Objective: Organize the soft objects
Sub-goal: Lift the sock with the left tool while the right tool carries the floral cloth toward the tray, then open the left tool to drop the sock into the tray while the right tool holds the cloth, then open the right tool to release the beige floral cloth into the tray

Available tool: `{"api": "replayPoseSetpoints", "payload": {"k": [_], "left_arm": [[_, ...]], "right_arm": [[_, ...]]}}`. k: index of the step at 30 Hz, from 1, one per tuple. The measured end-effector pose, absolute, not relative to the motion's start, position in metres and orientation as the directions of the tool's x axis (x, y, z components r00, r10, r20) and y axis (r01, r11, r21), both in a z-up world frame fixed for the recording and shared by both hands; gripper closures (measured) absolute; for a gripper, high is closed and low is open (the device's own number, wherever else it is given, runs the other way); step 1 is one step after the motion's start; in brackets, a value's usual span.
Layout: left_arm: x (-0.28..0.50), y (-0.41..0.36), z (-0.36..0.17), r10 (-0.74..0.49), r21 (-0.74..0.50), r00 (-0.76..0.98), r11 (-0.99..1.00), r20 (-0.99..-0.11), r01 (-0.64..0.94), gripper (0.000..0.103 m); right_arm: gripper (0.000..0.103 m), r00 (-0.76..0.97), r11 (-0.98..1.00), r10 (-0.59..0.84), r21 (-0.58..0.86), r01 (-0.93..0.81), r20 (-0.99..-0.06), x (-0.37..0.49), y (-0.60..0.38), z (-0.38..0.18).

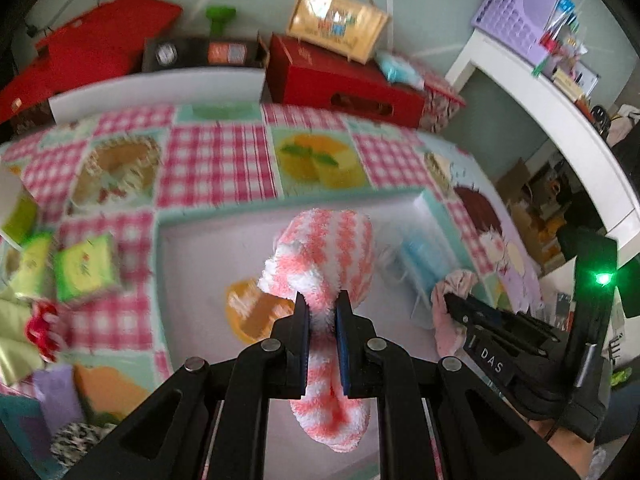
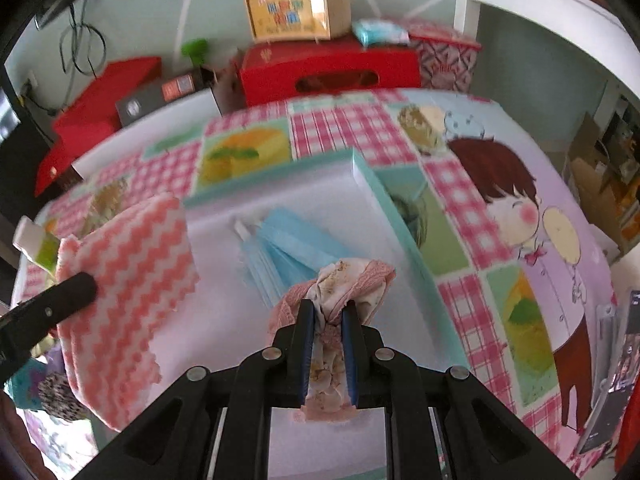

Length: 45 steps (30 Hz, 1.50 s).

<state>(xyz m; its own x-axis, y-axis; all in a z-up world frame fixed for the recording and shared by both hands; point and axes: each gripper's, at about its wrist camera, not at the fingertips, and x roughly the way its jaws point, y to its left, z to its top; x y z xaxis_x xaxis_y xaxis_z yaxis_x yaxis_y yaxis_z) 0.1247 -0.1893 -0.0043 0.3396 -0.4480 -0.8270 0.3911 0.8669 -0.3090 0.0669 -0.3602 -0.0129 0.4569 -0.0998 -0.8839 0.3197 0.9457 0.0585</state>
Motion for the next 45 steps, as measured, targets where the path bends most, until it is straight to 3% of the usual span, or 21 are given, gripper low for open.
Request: {"api": "replayPoseSetpoints", "payload": {"k": [8, 15, 18, 20, 25, 27, 29, 34, 36, 37, 38, 41, 43, 45], "left_arm": [[0.124, -0.203, -0.038, -0.388, -0.274, 0.270, 0.885, -0.881, 0.377, 0.091], [0.123, -0.200, -0.036, -0.380, -0.276, 0.268, 0.894, -0.885, 0.354, 0.090], [0.123, -0.198, -0.030, -0.379, -0.275, 0.268, 0.894, -0.886, 0.353, 0.080], [0.121, -0.198, -0.023, -0.366, -0.258, 0.280, 0.898, -0.888, 0.355, 0.066], [0.118, -0.192, -0.003, -0.368, -0.249, 0.315, 0.899, -0.875, 0.360, 0.061], [0.116, -0.188, 0.006, -0.373, -0.249, 0.335, 0.900, -0.865, 0.358, 0.058], [0.115, -0.184, 0.012, -0.366, -0.238, 0.358, 0.904, -0.859, 0.355, 0.057], [0.121, -0.178, 0.017, -0.342, -0.217, 0.383, 0.918, -0.858, 0.332, 0.055], [0.124, -0.174, 0.013, -0.316, -0.202, 0.389, 0.930, -0.865, 0.307, 0.045], [0.124, -0.173, 0.012, -0.300, -0.191, 0.396, 0.937, -0.868, 0.293, 0.034], [0.126, -0.171, 0.010, -0.280, -0.175, 0.406, 0.945, -0.870, 0.277, 0.026], [0.130, -0.165, 0.005, -0.239, -0.147, 0.434, 0.961, -0.869, 0.234, 0.021], [0.134, -0.159, 0.000, -0.211, -0.132, 0.455, 0.971, -0.865, 0.200, 0.012], [0.138, -0.154, -0.004, -0.178, -0.102, 0.468, 0.978, -0.865, 0.184, 0.011]], "right_arm": [[0.088, 0.436, 0.940, -0.089, 0.069, 0.334, -0.896, 0.067, -0.366, -0.021], [0.085, 0.453, 0.940, -0.105, 0.061, 0.336, -0.886, 0.066, -0.364, -0.011], [0.084, 0.459, 0.939, -0.107, 0.062, 0.339, -0.882, 0.065, -0.364, -0.007], [0.079, 0.465, 0.940, -0.114, 0.056, 0.338, -0.878, 0.064, -0.363, -0.003], [0.076, 0.493, 0.943, -0.116, 0.060, 0.327, -0.862, 0.061, -0.359, 0.010], [0.072, 0.506, 0.944, -0.115, 0.065, 0.324, -0.855, 0.060, -0.357, 0.015], [0.060, 0.514, 0.943, -0.118, 0.066, 0.325, -0.850, 0.058, -0.357, 0.019], [0.060, 0.511, 0.946, -0.115, 0.064, 0.318, -0.852, 0.061, -0.354, 0.018], [0.060, 0.509, 0.947, -0.116, 0.059, 0.315, -0.853, 0.062, -0.354, 0.017], [0.057, 0.506, 0.948, -0.117, 0.056, 0.314, -0.855, 0.062, -0.353, 0.016], [0.048, 0.503, 0.948, -0.119, 0.053, 0.314, -0.856, 0.063, -0.353, 0.015], [0.026, 0.497, 0.948, -0.136, 0.034, 0.318, -0.857, 0.064, -0.351, 0.014], [0.021, 0.496, 0.947, -0.143, 0.027, 0.321, -0.856, 0.065, -0.351, 0.013], [0.013, 0.497, 0.945, -0.145, 0.029, 0.325, -0.855, 0.064, -0.352, 0.012]]}}
